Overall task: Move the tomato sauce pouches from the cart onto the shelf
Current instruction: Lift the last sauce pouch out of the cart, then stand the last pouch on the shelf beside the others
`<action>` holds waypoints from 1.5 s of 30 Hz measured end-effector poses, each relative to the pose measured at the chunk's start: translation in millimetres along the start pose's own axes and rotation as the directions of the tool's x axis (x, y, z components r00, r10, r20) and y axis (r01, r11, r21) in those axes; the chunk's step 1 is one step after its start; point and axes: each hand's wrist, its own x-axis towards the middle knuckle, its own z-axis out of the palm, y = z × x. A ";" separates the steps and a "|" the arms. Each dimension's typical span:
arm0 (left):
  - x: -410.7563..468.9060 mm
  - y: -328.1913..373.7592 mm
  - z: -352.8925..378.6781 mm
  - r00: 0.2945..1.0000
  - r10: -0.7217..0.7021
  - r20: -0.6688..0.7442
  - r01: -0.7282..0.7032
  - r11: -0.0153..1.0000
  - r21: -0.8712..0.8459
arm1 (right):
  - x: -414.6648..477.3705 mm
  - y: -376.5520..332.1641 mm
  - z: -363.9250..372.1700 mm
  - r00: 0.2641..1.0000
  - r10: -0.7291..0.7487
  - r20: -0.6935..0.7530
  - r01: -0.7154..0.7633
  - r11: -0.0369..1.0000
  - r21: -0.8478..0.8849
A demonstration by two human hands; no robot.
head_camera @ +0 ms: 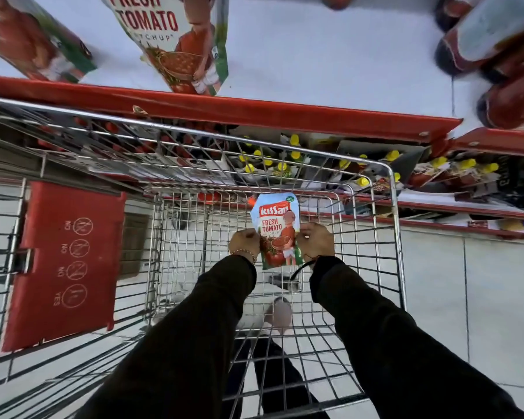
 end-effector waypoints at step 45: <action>-274.5 259.3 -87.9 0.529 0.803 -0.274 -0.847 0.520 -0.108 | -117.5 -185.7 -247.5 0.851 -0.314 -0.421 0.499 0.733 0.462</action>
